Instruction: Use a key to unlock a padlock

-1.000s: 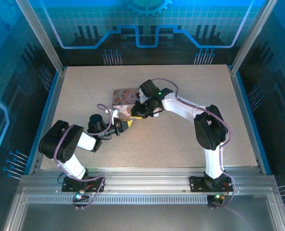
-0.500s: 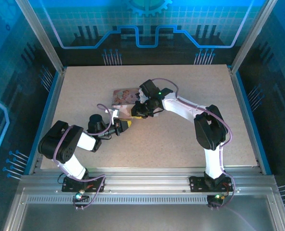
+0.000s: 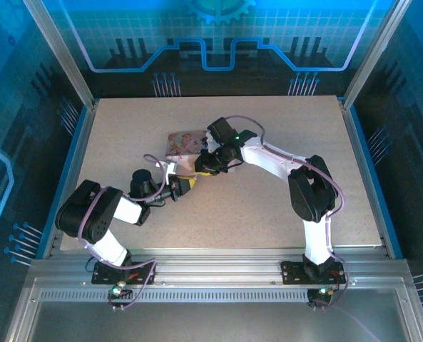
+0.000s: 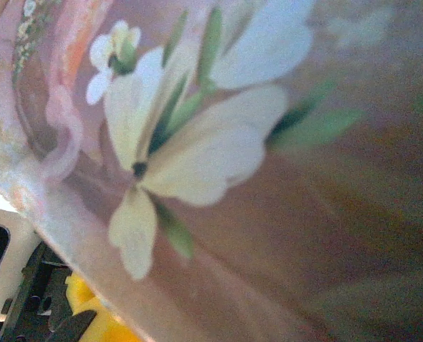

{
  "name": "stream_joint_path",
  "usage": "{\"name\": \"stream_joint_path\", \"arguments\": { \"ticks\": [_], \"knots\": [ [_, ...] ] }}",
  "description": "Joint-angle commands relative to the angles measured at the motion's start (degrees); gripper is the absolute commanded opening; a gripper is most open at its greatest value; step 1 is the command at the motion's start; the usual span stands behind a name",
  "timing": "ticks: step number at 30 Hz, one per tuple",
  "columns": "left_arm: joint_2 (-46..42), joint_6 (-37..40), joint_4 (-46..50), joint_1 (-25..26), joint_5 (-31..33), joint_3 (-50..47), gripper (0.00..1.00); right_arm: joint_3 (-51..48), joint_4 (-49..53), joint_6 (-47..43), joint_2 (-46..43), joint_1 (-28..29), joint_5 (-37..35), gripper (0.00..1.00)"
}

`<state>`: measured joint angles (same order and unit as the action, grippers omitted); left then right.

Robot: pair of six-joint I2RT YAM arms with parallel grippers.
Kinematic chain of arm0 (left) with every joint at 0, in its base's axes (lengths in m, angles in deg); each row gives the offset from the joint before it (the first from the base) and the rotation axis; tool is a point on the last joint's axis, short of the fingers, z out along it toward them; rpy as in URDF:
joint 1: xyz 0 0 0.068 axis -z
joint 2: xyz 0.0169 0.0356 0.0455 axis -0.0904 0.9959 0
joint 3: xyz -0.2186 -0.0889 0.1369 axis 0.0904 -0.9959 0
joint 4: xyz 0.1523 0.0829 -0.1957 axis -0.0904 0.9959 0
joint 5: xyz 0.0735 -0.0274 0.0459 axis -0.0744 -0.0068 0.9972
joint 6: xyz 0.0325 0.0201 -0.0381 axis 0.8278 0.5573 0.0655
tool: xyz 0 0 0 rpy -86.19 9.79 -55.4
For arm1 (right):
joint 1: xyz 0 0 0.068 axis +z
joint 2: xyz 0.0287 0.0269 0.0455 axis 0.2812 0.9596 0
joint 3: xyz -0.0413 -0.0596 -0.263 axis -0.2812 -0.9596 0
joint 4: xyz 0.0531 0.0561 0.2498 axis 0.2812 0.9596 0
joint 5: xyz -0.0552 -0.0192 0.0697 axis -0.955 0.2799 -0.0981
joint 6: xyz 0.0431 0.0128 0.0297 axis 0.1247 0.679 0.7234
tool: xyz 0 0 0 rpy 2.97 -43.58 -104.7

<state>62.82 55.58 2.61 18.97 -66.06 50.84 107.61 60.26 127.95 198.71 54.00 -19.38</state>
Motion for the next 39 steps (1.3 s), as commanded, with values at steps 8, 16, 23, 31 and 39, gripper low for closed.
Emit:
{"name": "stream_joint_path", "arguments": {
  "ticks": [8,16,23,31,39],
  "knots": [
    [-1.69,2.15,0.31,0.46,3.76,-0.18,0.00,1.53,1.15,-0.36,-2.08,-0.46,4.67,0.00],
    [-1.55,0.84,-0.52,0.37,4.01,-0.24,0.00,0.66,0.73,-0.44,-2.26,-0.40,5.12,0.00],
    [-1.85,-1.84,-6.02,0.37,2.47,-1.03,0.00,0.42,1.83,-1.23,-2.16,-0.41,3.78,0.00],
    [-3.21,-0.26,-4.26,0.80,4.16,-1.02,0.00,0.90,1.57,-0.79,-1.96,-0.44,5.40,0.00],
    [-1.05,-1.19,-6.87,2.82,5.55,0.40,0.00,0.77,1.53,-0.56,-1.71,-0.32,5.92,0.00]
  ]
}}
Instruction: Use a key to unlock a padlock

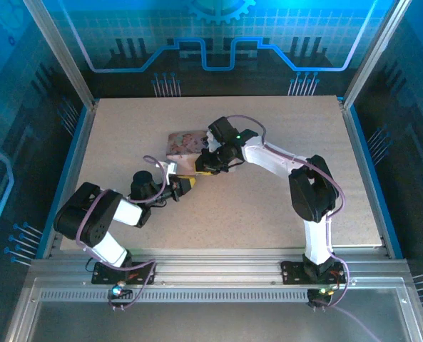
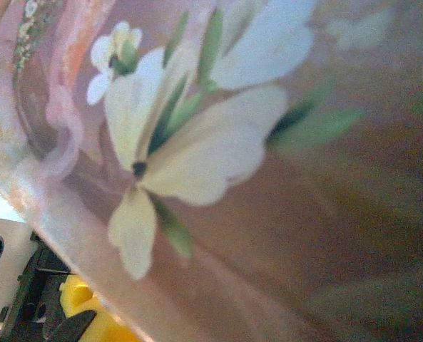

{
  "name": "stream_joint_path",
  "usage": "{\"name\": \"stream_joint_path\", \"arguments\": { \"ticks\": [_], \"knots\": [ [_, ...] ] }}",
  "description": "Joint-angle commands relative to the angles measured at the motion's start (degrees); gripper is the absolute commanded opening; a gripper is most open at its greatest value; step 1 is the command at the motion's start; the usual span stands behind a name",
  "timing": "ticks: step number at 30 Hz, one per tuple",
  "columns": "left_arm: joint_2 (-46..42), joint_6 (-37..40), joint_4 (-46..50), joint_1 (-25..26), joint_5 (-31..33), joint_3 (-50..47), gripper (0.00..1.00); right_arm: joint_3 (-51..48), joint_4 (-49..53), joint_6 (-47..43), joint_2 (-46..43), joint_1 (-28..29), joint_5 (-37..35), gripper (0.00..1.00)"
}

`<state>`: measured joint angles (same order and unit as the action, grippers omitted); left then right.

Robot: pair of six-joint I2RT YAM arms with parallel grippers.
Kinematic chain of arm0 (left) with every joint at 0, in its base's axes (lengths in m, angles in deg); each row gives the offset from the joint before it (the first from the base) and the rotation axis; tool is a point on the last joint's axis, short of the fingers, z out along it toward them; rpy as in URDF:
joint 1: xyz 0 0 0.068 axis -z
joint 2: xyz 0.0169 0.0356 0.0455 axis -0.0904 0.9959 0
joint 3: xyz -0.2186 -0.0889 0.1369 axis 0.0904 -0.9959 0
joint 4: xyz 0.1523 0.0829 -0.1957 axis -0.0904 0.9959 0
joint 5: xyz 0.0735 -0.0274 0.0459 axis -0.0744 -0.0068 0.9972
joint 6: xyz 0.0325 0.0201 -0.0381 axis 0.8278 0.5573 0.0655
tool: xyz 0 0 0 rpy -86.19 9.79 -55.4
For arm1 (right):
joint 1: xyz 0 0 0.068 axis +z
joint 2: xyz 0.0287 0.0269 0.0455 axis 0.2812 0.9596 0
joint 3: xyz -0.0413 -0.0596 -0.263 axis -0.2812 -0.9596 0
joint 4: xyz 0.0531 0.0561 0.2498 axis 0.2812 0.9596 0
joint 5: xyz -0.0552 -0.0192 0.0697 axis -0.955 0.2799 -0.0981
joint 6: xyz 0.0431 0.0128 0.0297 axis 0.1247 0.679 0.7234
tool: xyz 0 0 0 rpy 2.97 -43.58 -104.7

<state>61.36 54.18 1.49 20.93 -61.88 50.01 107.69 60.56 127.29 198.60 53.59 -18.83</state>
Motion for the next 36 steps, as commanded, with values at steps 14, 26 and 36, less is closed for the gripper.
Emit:
{"name": "stream_joint_path", "arguments": {
  "ticks": [14,26,36],
  "knots": [
    [1.43,-6.25,-12.74,0.78,0.88,1.92,0.00,-0.83,-1.54,1.94,-1.61,-0.94,9.79,0.00],
    [0.40,-10.11,-8.87,-2.42,-5.32,3.25,0.00,0.46,5.39,-3.11,-1.57,-1.66,8.16,0.00],
    [3.38,-13.89,-12.74,-3.58,-9.84,4.38,0.00,-0.32,5.70,-4.39,-2.08,-1.83,9.92,0.00]
  ]
}}
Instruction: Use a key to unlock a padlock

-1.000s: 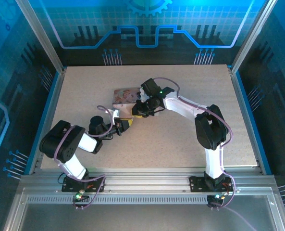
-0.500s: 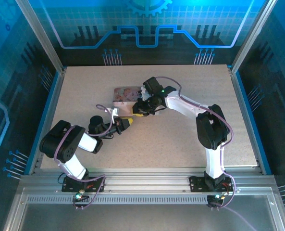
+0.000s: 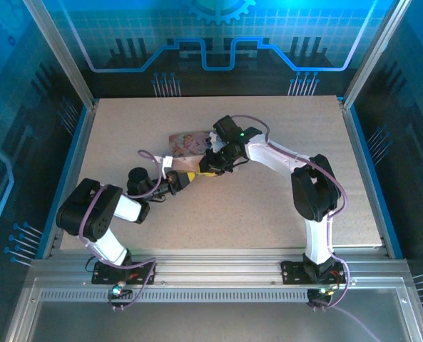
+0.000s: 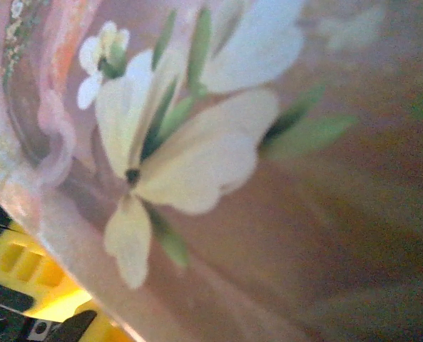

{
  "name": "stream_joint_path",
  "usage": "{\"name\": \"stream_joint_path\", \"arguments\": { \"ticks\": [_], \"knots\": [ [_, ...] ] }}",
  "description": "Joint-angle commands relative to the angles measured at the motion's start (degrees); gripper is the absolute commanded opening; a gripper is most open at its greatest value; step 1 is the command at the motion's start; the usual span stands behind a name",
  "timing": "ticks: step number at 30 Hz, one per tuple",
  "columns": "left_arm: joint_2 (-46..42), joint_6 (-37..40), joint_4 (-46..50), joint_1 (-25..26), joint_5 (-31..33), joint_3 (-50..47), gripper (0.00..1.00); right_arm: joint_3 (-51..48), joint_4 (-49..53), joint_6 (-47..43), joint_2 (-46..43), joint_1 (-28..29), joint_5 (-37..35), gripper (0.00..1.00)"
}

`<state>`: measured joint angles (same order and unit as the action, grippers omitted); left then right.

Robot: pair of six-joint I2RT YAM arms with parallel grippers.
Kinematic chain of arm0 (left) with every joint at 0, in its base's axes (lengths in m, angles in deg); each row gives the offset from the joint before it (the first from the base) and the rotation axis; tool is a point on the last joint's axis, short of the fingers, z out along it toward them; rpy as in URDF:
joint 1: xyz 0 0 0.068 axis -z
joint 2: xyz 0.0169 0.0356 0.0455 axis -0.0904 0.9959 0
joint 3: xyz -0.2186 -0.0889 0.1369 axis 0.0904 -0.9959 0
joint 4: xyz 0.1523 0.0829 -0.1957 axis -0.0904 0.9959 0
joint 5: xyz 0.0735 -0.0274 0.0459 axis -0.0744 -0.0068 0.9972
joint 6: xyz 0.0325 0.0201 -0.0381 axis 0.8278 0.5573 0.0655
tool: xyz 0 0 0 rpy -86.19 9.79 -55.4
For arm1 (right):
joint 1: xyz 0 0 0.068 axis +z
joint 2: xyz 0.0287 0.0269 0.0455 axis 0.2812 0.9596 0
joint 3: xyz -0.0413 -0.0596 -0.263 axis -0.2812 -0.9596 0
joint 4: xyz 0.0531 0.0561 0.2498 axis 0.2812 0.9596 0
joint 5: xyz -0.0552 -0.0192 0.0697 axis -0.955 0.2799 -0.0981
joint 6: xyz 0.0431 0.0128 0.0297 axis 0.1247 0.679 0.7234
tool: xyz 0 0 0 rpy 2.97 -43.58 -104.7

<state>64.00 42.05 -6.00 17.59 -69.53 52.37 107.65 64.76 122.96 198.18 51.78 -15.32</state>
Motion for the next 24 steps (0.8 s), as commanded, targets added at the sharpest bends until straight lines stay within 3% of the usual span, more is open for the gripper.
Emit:
{"name": "stream_joint_path", "arguments": {
  "ticks": [1,14,20,24],
  "knots": [
    [0.73,-1.18,-5.16,-0.11,-1.90,1.78,0.00,-1.05,0.32,0.60,-2.05,-0.02,6.60,0.00],
    [-2.87,4.20,0.84,-0.27,1.65,-2.40,0.00,-6.49,-7.92,6.34,-2.66,-0.02,0.35,0.00],
    [-16.60,10.86,20.90,-0.28,5.60,-3.78,0.00,-8.01,-9.43,6.63,-1.16,1.65,-6.98,0.01],
    [-28.94,17.05,40.83,-0.27,8.53,-1.91,0.00,-8.10,-8.97,5.51,-0.60,3.57,-12.47,0.12]
  ]
}}
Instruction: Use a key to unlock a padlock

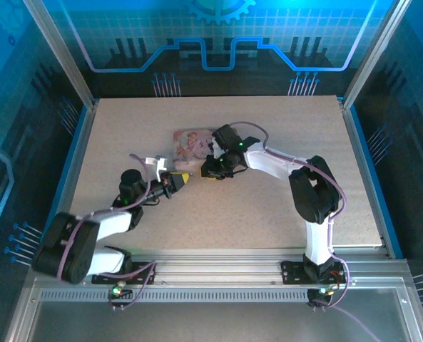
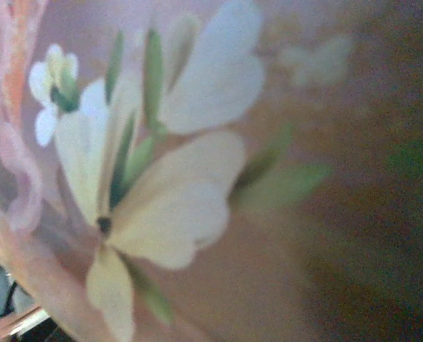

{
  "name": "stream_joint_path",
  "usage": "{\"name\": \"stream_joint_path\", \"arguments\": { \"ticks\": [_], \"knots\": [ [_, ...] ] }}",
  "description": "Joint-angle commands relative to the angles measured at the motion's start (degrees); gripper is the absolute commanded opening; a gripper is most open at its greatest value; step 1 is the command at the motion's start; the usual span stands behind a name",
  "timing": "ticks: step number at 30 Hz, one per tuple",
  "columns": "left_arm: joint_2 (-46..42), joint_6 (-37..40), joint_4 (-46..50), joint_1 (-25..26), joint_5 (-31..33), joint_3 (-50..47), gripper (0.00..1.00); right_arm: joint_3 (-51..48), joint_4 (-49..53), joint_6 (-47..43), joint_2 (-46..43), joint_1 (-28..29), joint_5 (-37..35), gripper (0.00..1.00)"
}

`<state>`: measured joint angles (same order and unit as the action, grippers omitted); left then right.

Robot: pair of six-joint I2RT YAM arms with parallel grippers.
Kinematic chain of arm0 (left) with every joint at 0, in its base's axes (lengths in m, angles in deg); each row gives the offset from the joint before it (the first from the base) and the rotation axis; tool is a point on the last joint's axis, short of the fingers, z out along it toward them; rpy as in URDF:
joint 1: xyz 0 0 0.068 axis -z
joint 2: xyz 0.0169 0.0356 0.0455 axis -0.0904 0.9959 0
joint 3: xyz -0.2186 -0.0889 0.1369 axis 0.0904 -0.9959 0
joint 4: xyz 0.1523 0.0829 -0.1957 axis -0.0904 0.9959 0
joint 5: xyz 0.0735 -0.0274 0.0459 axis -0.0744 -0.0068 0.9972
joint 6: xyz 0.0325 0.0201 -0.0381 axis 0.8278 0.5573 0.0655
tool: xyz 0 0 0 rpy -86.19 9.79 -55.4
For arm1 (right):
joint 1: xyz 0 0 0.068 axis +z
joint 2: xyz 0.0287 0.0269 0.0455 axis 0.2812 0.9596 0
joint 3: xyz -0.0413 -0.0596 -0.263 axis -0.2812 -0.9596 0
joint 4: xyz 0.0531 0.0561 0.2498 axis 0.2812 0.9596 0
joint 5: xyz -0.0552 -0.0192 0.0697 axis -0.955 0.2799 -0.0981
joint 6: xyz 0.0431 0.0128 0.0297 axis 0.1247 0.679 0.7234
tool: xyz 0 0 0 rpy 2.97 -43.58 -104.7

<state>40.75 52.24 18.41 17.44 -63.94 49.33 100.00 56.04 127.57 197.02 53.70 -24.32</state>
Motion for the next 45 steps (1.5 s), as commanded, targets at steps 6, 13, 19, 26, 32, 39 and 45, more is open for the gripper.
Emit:
{"name": "stream_joint_path", "arguments": {
  "ticks": [6,13,19,26,32,39,45],
  "knots": [
    [-17.03,8.04,31.69,-0.10,5.67,3.76,0.00,-4.29,-3.83,1.93,-3.23,2.72,-5.61,0.45],
    [-23.30,6.35,44.18,-0.03,5.99,10.43,0.00,-11.72,-8.85,1.82,-12.40,2.89,-5.04,0.57],
    [-24.38,0.40,48.59,-0.13,2.65,16.30,0.00,-23.34,-28.31,3.69,-24.15,2.97,1.39,0.48],
    [-23.23,-10.01,42.95,-0.12,-2.47,19.44,0.00,-29.54,-44.70,6.67,-32.07,3.89,3.19,0.49],
    [-22.94,-16.48,38.65,-0.12,-4.26,20.44,0.00,-30.87,-53.14,8.61,-33.76,4.82,5.33,0.45],
    [-22.88,-22.86,33.48,-0.12,-4.92,19.92,0.00,-30.05,-52.99,9.29,-33.29,5.48,7.02,0.50],
    [-22.92,-25.35,31.05,-0.12,-4.92,19.43,0.00,-28.57,-53.48,9.40,-31.99,6.81,8.61,0.48]
  ]
}}
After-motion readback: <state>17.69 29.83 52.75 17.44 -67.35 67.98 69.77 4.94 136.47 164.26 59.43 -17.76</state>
